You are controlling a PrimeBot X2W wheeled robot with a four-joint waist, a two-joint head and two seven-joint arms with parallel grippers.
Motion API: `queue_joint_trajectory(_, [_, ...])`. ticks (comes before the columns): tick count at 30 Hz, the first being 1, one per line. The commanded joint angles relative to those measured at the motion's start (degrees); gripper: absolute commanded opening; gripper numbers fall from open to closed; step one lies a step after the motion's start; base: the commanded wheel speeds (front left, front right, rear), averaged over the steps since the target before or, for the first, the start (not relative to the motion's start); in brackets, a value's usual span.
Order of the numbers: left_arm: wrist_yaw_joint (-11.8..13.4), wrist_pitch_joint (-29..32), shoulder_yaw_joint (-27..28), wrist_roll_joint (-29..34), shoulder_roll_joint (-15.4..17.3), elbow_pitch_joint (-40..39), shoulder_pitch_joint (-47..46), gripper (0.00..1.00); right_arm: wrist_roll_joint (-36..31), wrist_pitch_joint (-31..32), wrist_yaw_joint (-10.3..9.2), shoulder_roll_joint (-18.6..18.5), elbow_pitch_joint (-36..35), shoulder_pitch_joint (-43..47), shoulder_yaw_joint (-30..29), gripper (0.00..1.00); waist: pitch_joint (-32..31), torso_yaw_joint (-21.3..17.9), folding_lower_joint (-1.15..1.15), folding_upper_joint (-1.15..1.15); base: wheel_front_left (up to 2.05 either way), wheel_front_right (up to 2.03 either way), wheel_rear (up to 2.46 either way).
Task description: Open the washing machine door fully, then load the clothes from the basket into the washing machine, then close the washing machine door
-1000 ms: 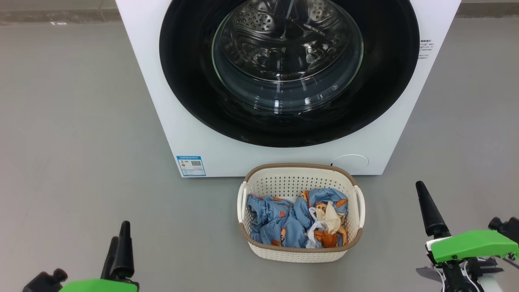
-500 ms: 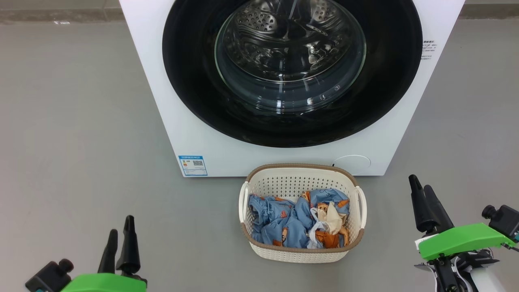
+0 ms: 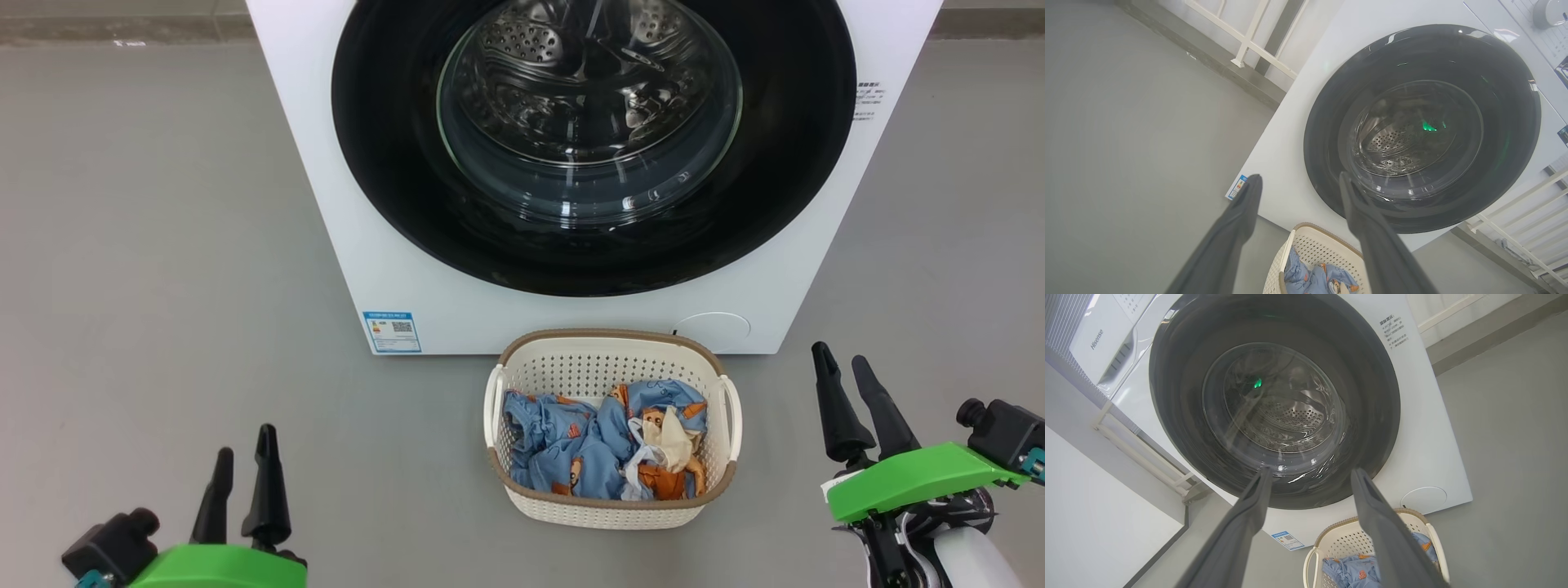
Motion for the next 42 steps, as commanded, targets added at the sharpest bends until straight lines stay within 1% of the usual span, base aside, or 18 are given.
queue_joint_trajectory(1, [0.1, -0.9, 1.0, 2.2, 0.7, -1.0, -3.2, 1.0, -2.0, -0.9, 0.21, -1.1, -1.4, -2.8, 1.0, 1.0, 0.0, 0.1, 0.0, 0.0, 0.0, 0.0, 0.0])
queue_joint_trajectory(27, [-0.1, -5.4, 0.5, 19.3, 0.9, 0.9, -5.2, 1.0, -16.4, -5.3, 0.26, -2.6, -0.6, -4.8, 4.9, 1.0, -0.2, 0.8, 0.0, 0.0, 0.0, 0.0, 0.0])
queue_joint_trajectory(40, [-0.4, -7.4, -0.1, 26.8, 1.0, 1.4, -6.2, 1.0, -22.8, -7.4, 0.27, -3.6, 0.0, -5.8, 6.7, 1.0, -0.3, 1.0, 0.0, 0.0, 0.0, 0.0, 0.0])
queue_joint_trajectory(42, [-0.4, -7.6, -0.1, 27.2, 1.0, 1.4, -6.3, 1.0, -23.1, -7.5, 0.28, -3.7, 0.1, -5.9, 6.9, 1.0, -0.4, 1.0, 0.0, 0.0, 0.0, 0.0, 0.0])
